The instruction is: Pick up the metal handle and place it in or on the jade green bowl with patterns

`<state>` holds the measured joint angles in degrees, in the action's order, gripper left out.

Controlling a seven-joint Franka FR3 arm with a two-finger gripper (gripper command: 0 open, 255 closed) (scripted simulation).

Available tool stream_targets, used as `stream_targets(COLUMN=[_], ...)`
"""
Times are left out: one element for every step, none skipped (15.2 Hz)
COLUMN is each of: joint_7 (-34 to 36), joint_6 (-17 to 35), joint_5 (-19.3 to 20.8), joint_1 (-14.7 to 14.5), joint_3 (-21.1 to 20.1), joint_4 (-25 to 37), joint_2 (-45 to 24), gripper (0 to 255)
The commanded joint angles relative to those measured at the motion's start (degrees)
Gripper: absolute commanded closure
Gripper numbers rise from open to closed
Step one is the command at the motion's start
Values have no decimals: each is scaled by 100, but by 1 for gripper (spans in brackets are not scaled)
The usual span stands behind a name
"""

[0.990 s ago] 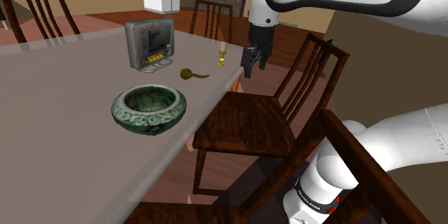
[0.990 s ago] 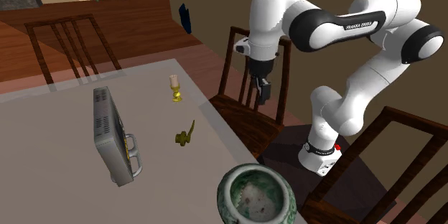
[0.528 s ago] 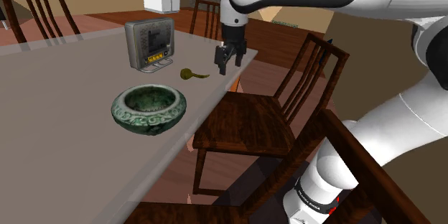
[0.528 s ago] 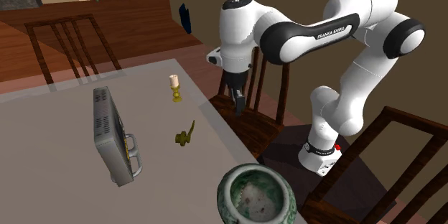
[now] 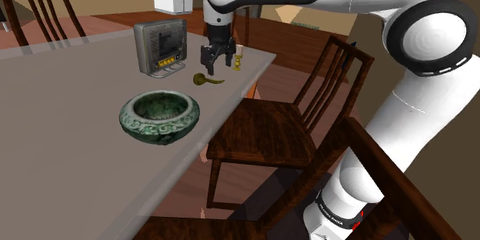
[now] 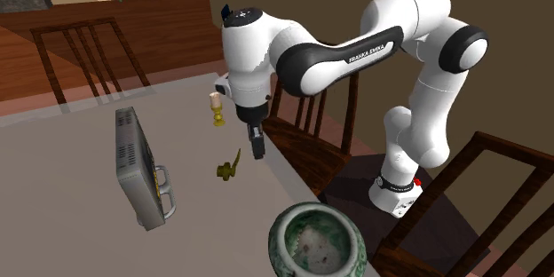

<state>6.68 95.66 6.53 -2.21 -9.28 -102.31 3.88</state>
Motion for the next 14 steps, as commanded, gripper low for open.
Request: stream_targets(joint_7=[85,120,152,182,208,231,236,238,240,242,245,247,250,254], joint_6=[-16,-47,-87,-137,-198,-269,-292,-208,-125,-43,38,119,199,323], joint_5=[101,157,214,274,336,399,416,413,411,409,409,408,408,409], joint_1=[-44,-70,-101,-136,-176,-220,-237,-230,-220,-211,-202,-193,-185,-172], joint_3=[-62,-86,-107,-126,-141,-154,-153,-146,-142,-138,-134,-130,-126,-120], joint_4=[484,748,1025,1316,1625,1952,2048,1949,1851,1757,1665,1575,1487,1354], joint_2=[-479,-719,-963,-1213,-1468,-1732,-1808,-1791,-1775,-1762,-1750,-1740,-1732,-1722], gripper=[0,0,0,0,0,0,0,0,0,0,0,0,0,0])
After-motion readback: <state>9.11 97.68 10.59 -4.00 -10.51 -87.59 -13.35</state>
